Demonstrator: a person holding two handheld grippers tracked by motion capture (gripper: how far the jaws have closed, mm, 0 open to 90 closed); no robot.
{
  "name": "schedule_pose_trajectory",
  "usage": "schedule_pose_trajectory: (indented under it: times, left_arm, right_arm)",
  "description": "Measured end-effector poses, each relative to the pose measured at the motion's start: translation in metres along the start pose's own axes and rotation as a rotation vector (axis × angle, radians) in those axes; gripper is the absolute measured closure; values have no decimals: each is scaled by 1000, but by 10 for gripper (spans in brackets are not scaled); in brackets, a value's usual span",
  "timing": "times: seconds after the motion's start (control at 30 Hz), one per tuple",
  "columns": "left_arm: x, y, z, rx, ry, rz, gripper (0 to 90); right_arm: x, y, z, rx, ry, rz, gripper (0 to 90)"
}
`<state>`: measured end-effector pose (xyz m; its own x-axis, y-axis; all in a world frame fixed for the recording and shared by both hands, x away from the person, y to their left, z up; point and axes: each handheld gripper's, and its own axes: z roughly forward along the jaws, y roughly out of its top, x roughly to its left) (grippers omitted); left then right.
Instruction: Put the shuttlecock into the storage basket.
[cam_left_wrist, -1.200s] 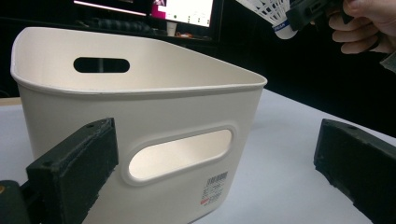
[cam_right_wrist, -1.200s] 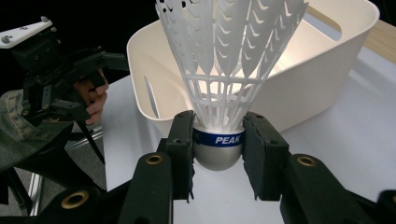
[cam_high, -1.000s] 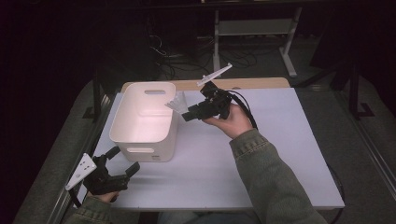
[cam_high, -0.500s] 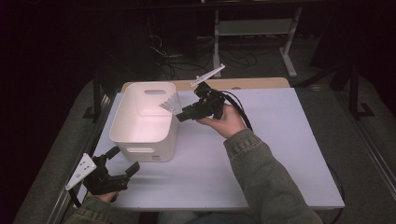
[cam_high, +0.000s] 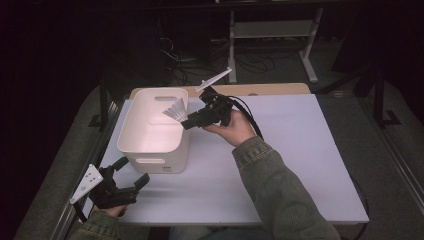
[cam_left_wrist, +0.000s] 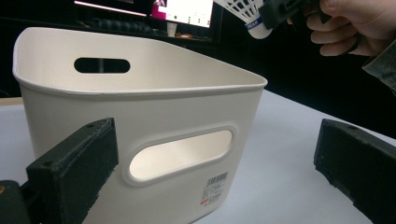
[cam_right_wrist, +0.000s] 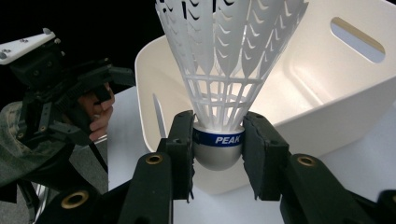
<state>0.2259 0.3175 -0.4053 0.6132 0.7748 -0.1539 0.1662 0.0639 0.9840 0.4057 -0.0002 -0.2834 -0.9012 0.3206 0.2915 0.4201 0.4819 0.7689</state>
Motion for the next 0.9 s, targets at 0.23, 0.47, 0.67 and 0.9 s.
schedule_pose_trajectory:
  times: [0.23,0.47,0.67,0.9]
  left_arm:
    - [0,0,0,3,3,-1,0]
    - [0,0,-2,17,5,2,0]
    - [-1,0,-2,15,5,-7,0]
    - [-1,0,-2,16,4,-7,0]
  right_arm:
    - [2,7,9,-10,31,14,641]
    - [1,11,22,0,43,0,641]
    - [-3,15,33,-15,61,15,641]
    - [-4,18,47,-8,80,14,641]
